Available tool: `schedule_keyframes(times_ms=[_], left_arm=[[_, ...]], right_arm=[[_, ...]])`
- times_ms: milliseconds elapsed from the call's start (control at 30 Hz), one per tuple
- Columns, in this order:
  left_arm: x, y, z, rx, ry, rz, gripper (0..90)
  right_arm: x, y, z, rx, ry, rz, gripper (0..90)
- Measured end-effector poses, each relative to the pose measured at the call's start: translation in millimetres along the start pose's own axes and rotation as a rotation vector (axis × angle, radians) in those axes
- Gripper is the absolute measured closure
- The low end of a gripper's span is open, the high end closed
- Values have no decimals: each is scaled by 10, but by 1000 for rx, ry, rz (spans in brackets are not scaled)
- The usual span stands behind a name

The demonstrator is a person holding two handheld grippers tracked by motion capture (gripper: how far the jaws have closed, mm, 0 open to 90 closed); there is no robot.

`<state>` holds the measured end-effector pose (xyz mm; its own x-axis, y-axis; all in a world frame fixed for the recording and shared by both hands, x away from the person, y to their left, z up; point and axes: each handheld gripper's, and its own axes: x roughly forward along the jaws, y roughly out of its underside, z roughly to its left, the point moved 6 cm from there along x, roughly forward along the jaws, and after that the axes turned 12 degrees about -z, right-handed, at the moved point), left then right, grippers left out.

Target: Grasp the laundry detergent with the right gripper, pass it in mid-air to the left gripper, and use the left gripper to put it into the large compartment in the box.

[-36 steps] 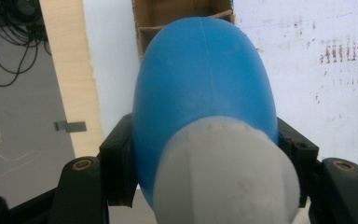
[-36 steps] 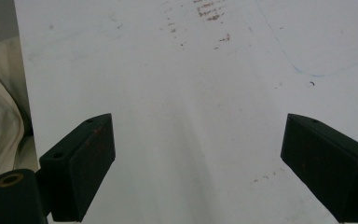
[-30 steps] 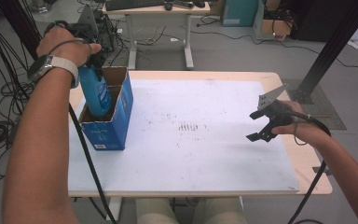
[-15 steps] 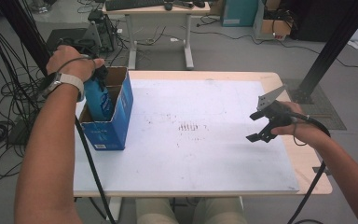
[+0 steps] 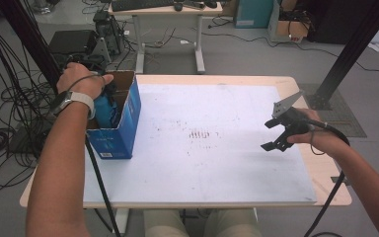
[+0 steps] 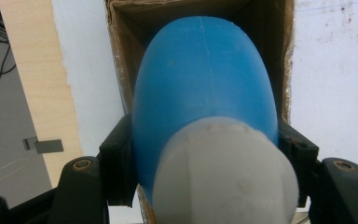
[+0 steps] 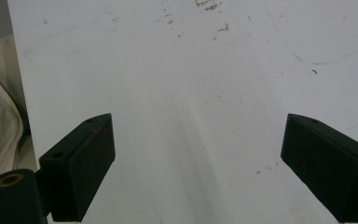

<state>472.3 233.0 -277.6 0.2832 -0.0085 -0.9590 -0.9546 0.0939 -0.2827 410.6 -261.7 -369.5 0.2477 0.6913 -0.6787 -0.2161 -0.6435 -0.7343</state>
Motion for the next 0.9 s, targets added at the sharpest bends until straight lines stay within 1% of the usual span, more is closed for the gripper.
schedule_keyframes(times_ms=[33, 200, 233, 267, 367, 400, 467, 500, 533, 567, 600, 633, 667, 733, 767, 800, 833, 867, 900], left_arm=[[6, 4, 5, 5, 2, 3, 376], [78, 29, 2, -13, 1, -5, 375], [91, 39, -1, -17, 5, 1, 375], [108, 44, 8, -7, 4, 3, 375], [150, 62, 1, -14, 8, 10, 375], [168, 64, 6, -12, 4, 6, 376], [197, 78, 10, -4, 8, 12, 375], [215, 80, -6, -22, 8, 2, 375], [230, 85, 5, -9, 8, 3, 375], [243, 93, 1, -11, 9, 8, 376], [250, 95, 9, -2, 9, 11, 375], [263, 96, 6, -8, 6, 5, 376], [276, 103, 2, -6, 10, 8, 376], [294, 109, 14, 8, 7, 10, 375], [308, 114, 3, -3, 9, 6, 376], [317, 117, 13, 8, 9, 8, 375], [331, 123, 5, -2, 10, 8, 375], [342, 126, 2, 0, 10, 7, 375], [350, 127, 9, 11, 8, 6, 375]], right_arm=[[4, -1, 1, -2, -2, 0, 98], [20, -6, 7, -1, -4, -1, 98], [21, -6, 7, -2, -6, -1, 98], [22, -5, 7, 0, -5, 0, 98], [26, -1, 9, 0, -6, 0, 98], [28, 0, 9, 0, -7, 0, 97], [27, 1, 10, 2, -6, 1, 97], [27, 2, 8, 1, -6, 0, 98], [28, 2, 7, 1, -6, 0, 97], [30, 3, 4, 0, -4, 0, 98], [34, 2, 1, -3, -6, -2, 98], [30, 5, 6, 3, -5, 4, 97], [31, 4, 7, 1, -6, 5, 97], [35, 3, 5, 0, -7, 1, 98], [35, 5, 5, 2, -6, 4, 97], [37, 6, 4, 4, -6, 3, 97], [38, 6, 4, 3, -7, 2, 97], [38, 6, 6, 3, -7, 4, 97], [39, 5, 6, 3, -6, 4, 97]])
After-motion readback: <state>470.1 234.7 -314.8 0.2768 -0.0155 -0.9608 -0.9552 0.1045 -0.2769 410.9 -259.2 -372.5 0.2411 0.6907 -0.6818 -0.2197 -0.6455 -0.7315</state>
